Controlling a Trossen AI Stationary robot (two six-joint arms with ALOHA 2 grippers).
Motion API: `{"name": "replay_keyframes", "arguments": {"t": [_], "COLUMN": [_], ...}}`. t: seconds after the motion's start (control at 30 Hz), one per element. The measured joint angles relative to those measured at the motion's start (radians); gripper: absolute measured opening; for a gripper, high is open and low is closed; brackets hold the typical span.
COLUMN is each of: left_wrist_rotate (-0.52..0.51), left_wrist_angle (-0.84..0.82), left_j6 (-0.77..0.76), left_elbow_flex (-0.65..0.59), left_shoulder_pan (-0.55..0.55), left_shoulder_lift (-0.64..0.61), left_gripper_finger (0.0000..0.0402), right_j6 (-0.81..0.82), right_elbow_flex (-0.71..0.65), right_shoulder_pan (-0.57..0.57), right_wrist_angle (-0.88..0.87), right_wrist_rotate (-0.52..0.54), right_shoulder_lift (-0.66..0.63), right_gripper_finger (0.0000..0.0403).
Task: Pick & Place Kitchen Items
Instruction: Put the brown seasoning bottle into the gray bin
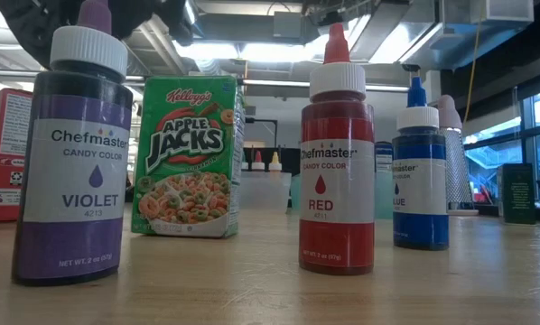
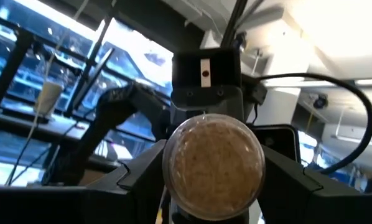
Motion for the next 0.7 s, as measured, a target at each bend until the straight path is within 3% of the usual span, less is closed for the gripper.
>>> {"name": "replay_keyframes", "arguments": {"t": [0.3, 0.7], "left_wrist_rotate": [0.234, 0.370], "left_wrist_angle": [-0.058, -0.093], "left_j6": [0.024, 0.052], "left_elbow_flex": [0.000, 0.001], "left_shoulder_pan": [0.078, 0.106], "left_shoulder_lift": [0.000, -0.001], "left_gripper_finger": [0.0208, 0.0208], "right_j6": [0.107, 0.194], "right_elbow_flex": [0.000, 0.000], "right_shoulder_pan": [0.001, -0.001], "right_wrist_angle": [-0.126, -0.195], "right_wrist_rotate": [-0.038, -0.113], "right_shoulder_lift": [0.000, 0.000], "right_gripper_finger": [0.0193, 0.0193]}}
